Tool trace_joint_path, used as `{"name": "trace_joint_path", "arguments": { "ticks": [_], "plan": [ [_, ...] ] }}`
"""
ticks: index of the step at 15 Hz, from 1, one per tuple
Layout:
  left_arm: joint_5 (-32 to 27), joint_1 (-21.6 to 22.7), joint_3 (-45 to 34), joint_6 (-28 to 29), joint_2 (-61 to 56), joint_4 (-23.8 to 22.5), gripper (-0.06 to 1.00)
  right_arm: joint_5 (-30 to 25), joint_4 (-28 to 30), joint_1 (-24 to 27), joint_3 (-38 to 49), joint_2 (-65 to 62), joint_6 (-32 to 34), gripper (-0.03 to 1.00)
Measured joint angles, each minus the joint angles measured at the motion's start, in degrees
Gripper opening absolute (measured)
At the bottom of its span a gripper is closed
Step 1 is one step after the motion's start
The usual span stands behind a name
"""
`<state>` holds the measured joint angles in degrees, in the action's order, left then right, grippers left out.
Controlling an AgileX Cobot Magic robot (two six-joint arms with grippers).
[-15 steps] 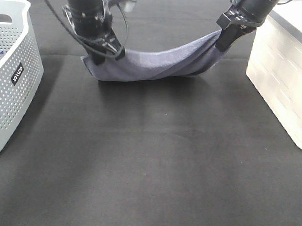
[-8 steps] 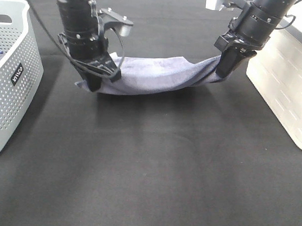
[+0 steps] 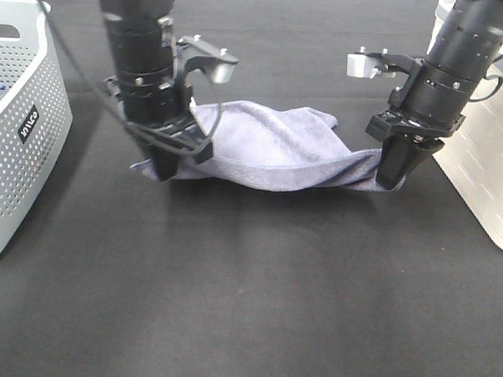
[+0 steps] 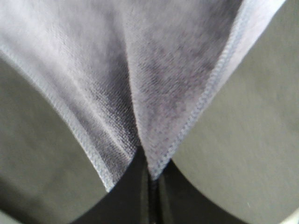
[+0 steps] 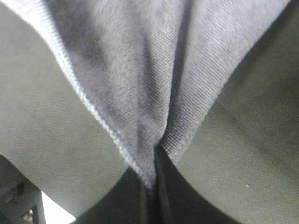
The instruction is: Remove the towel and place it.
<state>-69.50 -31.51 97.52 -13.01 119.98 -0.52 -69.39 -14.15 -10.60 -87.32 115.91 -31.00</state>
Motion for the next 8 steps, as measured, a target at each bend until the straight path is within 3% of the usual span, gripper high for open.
{"name": "trace_joint_path", "arguments": {
  "ticks": [3, 8],
  "plan": [
    [0.0, 0.0, -8.88, 0.34, -3.84, 0.52, 0.0, 0.06, -0.29, 0.0, 0.23, -0.4, 2.86, 0.0],
    [0.23, -0.17, -15.93, 0.23, -4.81, 1.95, 0.0, 0.17, -1.43, -1.55, 6.93, -0.86, 2.98, 0.0]
  ]
}}
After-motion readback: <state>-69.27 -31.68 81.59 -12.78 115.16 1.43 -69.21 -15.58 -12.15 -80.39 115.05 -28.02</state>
